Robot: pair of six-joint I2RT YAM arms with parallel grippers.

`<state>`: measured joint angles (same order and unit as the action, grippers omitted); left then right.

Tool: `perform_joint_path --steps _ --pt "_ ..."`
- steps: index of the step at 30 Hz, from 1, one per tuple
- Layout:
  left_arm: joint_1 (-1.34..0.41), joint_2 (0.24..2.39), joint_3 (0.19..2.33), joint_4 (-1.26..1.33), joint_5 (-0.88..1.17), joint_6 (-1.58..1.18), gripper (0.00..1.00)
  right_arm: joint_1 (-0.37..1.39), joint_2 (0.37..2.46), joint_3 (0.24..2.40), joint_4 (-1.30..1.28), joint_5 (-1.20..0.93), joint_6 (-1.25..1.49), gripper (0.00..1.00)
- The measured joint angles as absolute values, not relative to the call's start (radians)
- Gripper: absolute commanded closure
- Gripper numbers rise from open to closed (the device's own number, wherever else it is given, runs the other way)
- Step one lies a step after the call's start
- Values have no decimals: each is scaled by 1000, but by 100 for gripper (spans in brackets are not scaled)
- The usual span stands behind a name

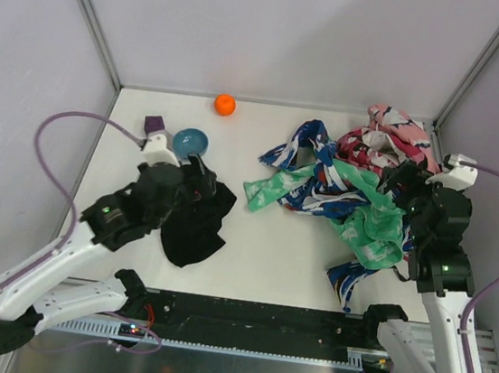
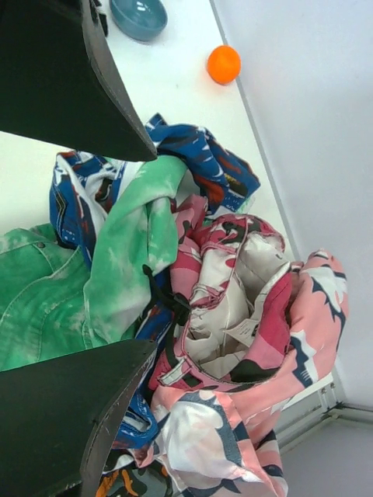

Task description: Pick out a specific cloth from the pile

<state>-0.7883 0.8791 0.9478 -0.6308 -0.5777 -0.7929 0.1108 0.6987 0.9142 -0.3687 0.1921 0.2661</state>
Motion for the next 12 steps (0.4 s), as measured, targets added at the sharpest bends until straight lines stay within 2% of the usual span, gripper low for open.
perform_joint_path --steps 7,12 --pt "-788 746 1051 -629 -591 -691 0 112 578 857 -353 167 282 1" --pt "-788 760 1055 -638 -578 -669 0 112 501 811 -337 165 289 1"
